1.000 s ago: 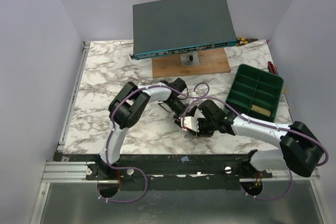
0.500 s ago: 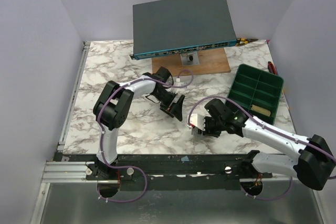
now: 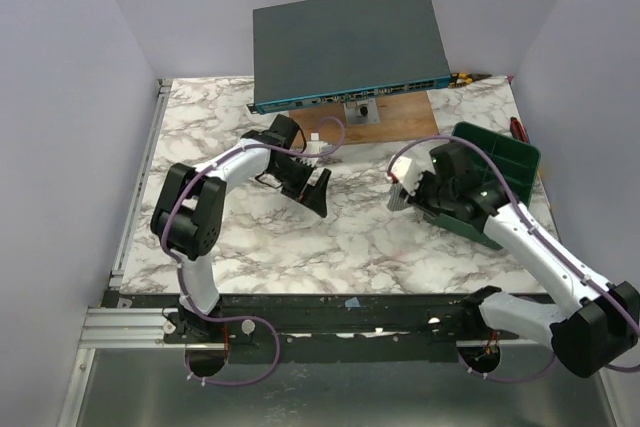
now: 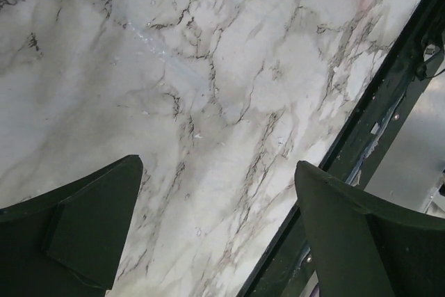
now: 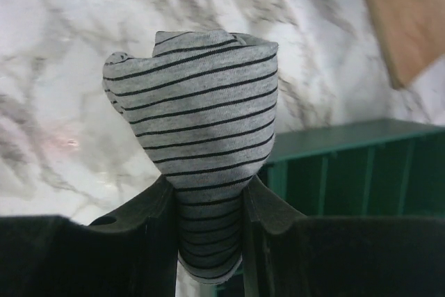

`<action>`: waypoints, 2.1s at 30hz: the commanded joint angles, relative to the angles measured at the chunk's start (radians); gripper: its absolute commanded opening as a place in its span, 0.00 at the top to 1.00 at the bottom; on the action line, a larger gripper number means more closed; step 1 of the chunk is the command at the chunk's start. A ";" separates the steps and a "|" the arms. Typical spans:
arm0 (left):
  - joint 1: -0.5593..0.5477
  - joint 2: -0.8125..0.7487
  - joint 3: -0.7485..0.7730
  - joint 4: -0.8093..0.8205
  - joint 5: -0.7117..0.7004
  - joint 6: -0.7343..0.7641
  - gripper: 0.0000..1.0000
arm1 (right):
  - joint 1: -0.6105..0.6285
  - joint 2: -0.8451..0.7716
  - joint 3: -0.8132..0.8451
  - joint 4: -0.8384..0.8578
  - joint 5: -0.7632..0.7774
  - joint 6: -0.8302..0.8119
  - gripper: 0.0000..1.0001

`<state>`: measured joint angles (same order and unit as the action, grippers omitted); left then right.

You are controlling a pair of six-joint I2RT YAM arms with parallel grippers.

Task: Roll the underwear
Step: Pick up the underwear from the center of the board, then place the underwear in the storage box.

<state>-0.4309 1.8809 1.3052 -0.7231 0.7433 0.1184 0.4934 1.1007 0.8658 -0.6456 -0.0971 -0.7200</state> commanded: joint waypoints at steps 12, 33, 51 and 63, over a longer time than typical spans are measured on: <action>0.003 -0.121 -0.041 -0.010 -0.026 0.035 0.01 | -0.409 0.022 0.070 0.198 0.166 -0.218 0.99; 0.008 -0.128 -0.024 -0.039 0.017 0.073 0.01 | -0.537 0.136 -0.032 0.403 0.016 -0.287 0.99; 0.009 -0.113 -0.022 -0.038 0.054 0.070 0.01 | -0.566 0.241 -0.137 0.574 -0.044 -0.393 0.99; 0.009 -0.100 -0.018 -0.038 0.056 0.069 0.01 | -0.602 0.312 -0.078 0.469 -0.129 -0.505 0.99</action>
<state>-0.4267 1.7859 1.2678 -0.7502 0.7647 0.1715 -0.0994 1.3731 0.7391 -0.1184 -0.1543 -1.1656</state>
